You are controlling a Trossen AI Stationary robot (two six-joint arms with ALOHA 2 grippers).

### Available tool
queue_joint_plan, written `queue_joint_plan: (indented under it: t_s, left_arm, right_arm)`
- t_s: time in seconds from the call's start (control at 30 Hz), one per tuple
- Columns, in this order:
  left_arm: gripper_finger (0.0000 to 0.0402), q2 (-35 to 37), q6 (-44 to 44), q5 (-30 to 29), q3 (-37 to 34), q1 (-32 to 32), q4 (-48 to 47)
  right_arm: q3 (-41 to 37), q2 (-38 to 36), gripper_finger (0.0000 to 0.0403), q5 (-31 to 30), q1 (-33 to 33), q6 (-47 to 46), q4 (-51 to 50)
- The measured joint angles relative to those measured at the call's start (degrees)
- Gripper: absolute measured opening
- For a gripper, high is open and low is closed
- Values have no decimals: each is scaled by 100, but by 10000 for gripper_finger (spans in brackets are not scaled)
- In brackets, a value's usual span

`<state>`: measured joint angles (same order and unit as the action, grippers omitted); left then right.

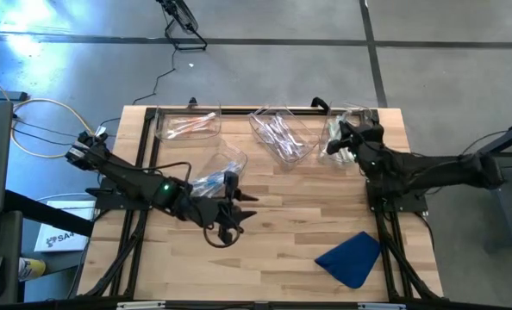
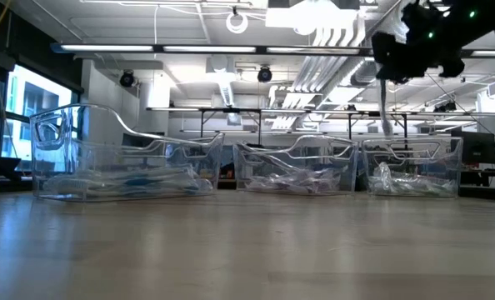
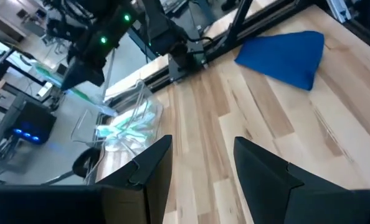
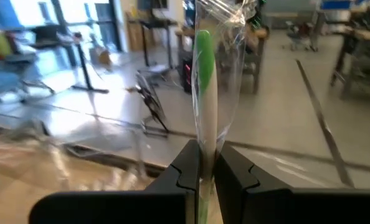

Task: Pick & Place Toothbrushes
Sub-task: Put the green toothbrush into the top right transparent bin, then return to Home Position

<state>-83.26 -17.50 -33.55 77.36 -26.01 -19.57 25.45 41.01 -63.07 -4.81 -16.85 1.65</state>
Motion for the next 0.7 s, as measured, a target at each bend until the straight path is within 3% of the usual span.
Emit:
queue_joint_plan:
  t_s: [0.37,0.5,0.7]
  left_arm:
    - [165,0,21,4,2,8,21]
    - [165,0,141,8,2,10,23]
    - [165,-2,123,10,7,10,210]
  right_arm:
    - [0,297,25,1217,-1559,-1306,-1449]
    - [0,356,87,1639,-1858,-1320,-1440]
    - [0,352,175,1668,-1972,-1224,-1434]
